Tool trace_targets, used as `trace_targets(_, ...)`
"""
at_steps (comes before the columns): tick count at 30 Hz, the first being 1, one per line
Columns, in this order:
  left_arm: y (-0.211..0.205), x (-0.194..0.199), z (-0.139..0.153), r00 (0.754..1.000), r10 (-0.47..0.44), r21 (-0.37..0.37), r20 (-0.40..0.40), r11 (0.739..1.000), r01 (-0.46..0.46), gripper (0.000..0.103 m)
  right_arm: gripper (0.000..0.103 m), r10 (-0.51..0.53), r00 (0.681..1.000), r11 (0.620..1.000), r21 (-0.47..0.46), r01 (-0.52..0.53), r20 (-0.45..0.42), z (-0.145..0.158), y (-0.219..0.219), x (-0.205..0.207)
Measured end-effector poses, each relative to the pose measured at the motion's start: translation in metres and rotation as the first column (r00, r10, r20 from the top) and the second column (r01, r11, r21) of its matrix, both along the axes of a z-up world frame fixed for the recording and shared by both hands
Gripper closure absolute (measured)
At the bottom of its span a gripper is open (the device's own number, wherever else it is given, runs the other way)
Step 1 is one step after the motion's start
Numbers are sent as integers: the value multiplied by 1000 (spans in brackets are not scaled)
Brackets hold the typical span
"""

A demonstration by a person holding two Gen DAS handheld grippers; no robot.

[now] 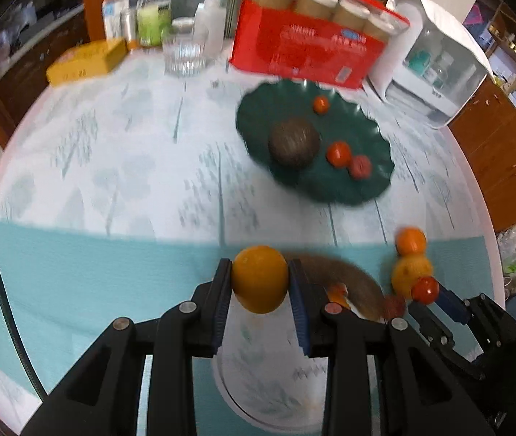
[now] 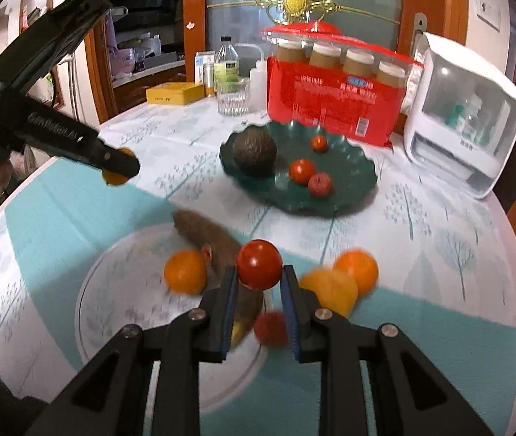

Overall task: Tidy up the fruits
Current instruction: 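Lift and carry the tomato and orange over the green plate with both tools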

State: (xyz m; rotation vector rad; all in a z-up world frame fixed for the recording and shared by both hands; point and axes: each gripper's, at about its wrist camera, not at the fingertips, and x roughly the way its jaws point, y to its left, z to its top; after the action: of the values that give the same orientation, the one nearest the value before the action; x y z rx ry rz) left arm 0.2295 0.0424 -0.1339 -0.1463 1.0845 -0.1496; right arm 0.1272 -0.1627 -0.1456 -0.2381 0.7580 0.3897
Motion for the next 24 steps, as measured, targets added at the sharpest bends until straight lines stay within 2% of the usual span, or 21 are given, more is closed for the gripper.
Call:
trace_targets(6,14,52,21,998,-23,30,60,999,21,74,79,-25,999,999,-19,26,35,7,16,31)
trace_targets(12,14,102,28,993,-66,35,93,997,63,74,79,-56,997,998,-27,58,46,7,29,61)
trace_targets(17,10,140,21,990,-98,8,97,995,98,74,79,-85,995,996,-28,87,59,6,34,84)
trace_targets(24,-3,169,0,987,-130,-31,100,991,133,74,79,-115,993,993,-13,115,29,-3,38,115)
